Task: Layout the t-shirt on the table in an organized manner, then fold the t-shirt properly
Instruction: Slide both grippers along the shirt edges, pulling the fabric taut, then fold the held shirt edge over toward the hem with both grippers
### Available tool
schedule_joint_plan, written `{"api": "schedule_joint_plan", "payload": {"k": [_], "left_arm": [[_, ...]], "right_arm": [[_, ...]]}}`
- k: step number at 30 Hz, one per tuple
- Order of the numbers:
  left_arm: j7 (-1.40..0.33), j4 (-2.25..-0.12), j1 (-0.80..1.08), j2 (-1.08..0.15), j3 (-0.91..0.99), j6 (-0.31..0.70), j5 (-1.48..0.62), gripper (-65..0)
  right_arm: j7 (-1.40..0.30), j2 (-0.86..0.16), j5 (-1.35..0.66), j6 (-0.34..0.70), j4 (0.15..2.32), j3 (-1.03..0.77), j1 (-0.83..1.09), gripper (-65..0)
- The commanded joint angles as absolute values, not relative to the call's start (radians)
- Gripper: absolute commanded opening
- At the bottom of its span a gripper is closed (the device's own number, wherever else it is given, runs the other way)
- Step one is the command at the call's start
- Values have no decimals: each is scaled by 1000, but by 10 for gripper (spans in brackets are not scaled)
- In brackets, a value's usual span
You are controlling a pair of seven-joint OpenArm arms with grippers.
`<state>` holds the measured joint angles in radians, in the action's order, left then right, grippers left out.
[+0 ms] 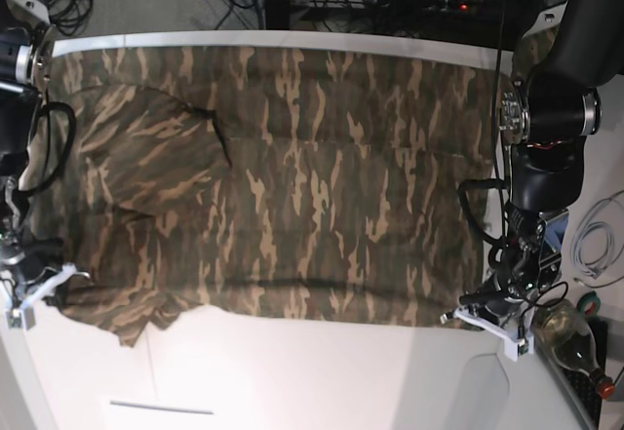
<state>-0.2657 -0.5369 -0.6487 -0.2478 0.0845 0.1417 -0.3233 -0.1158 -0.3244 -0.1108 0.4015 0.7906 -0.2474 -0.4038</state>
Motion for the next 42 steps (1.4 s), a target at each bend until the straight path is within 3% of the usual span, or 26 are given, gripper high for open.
{"api": "schedule_joint_plan", "payload": {"k": [1,5,13,22,29,42], "left_arm": [[-242,-558,-684,-259,90,145,-334,-650],[-282,-587,-659,-259,93,145,-334,-650],[-392,-931,-463,-260,94,143,-332,-650],[-407,-944,-458,-260,94,143,-334,-650],[-476,-1015,-427,-260,94,143,-334,-650],[-608,-1233,-277,-294,94,143,-335,-650]], "right_arm": [[-85,-344,-122,404,805,-249,-432,-650],[-82,-343,-122,404,779,-249,-429,-650],[87,-346,-122,404,610,-248,-440,-650],[125,-375,-122,397,545,-18,-512,-650],[128,-397,-122,397,409,-10,-572,-650],[124,-441,-122,397,412,-8,-486,-650]]}}
